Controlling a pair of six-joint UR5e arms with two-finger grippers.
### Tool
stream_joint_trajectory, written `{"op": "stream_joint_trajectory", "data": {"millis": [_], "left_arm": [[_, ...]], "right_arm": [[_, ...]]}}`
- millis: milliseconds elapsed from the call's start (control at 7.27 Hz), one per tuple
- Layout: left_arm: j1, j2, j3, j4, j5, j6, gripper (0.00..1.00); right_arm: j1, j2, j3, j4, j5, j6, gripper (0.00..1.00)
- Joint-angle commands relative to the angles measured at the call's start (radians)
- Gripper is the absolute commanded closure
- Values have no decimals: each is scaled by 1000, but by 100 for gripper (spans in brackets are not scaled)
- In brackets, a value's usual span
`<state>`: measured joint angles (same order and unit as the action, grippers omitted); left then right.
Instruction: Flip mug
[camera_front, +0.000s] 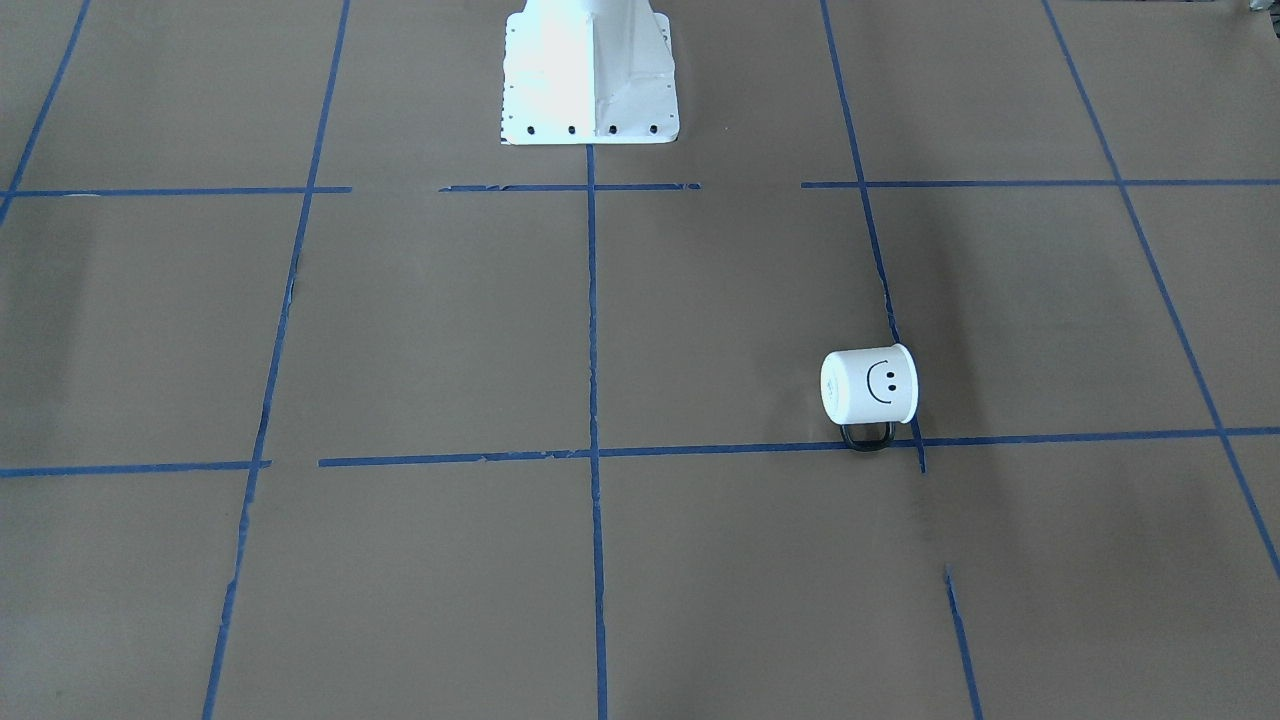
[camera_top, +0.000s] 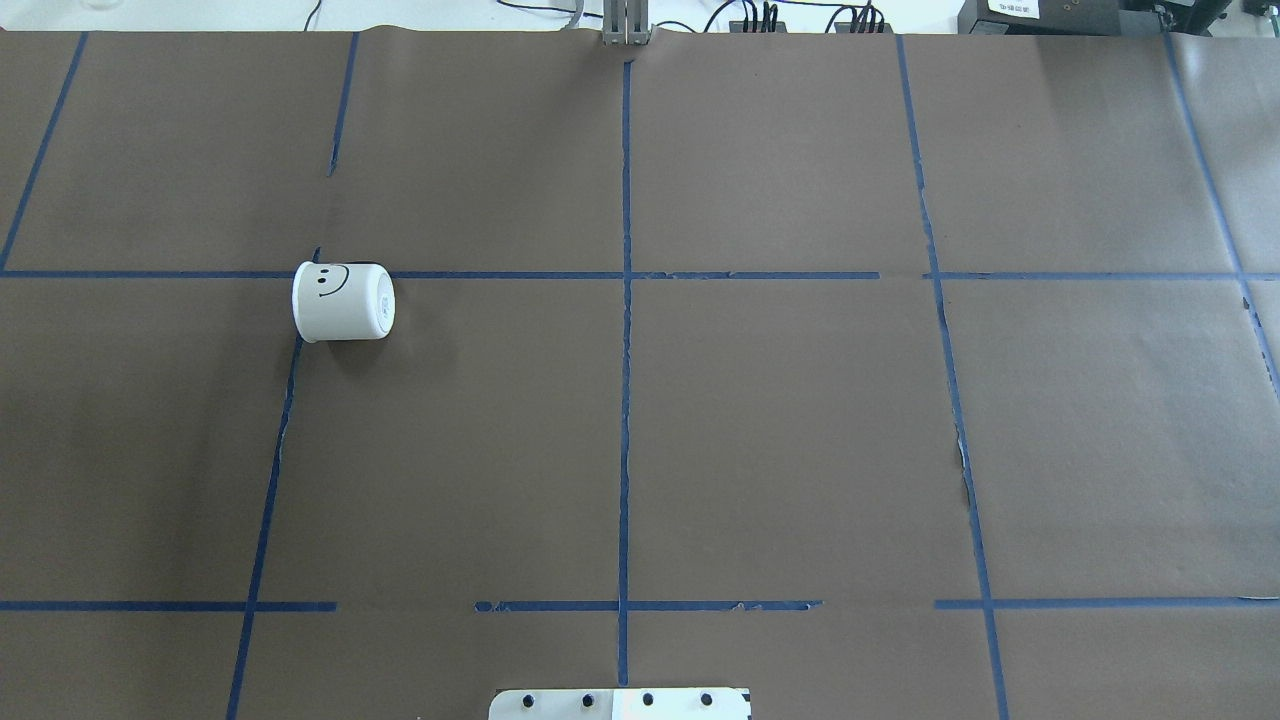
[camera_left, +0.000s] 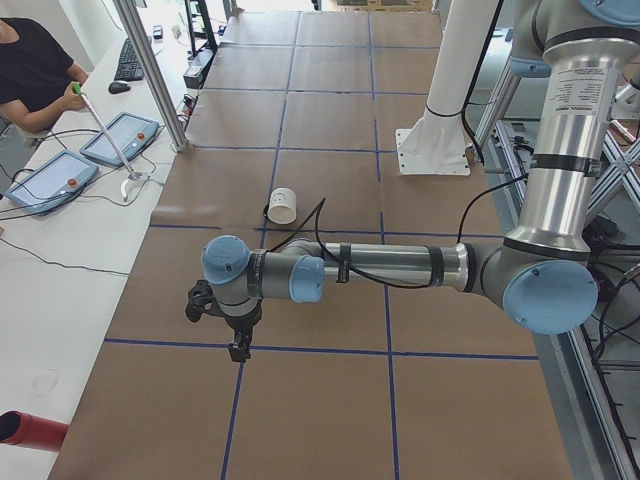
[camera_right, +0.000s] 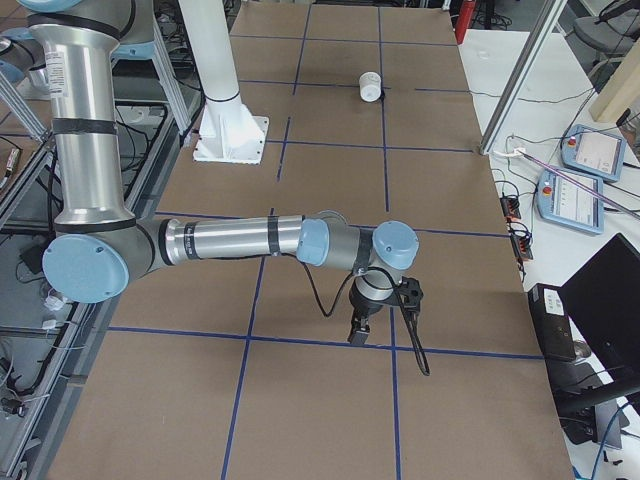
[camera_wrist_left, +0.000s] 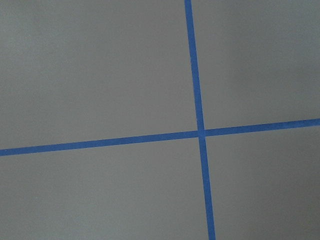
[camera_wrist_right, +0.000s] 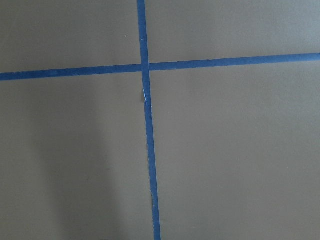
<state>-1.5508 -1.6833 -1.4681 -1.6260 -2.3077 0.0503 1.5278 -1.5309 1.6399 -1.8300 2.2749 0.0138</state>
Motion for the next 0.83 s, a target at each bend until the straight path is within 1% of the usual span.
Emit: {"op": "stream_joint_trajectory", "data": {"millis": [0,138,275,413,550,688], "left_arm": [[0,-15,-23,-2,-2,-7,0],[2,-33,-24,-15,-2,-9,0],[3,-89,-25,-44,-2,-9,0],[20,-114,-21,-104,-2,-9,0],[79,-116,-15,-239,-2,-7,0],[189,-115,-17,-396,8,-9,0]], "right_arm": [[0,0,0,0,0,0,0],[0,0,0,0,0,0,0],[0,0,0,0,0,0,0],[0,0,0,0,0,0,0],[0,0,0,0,0,0,0],[0,0,0,0,0,0,0]]}}
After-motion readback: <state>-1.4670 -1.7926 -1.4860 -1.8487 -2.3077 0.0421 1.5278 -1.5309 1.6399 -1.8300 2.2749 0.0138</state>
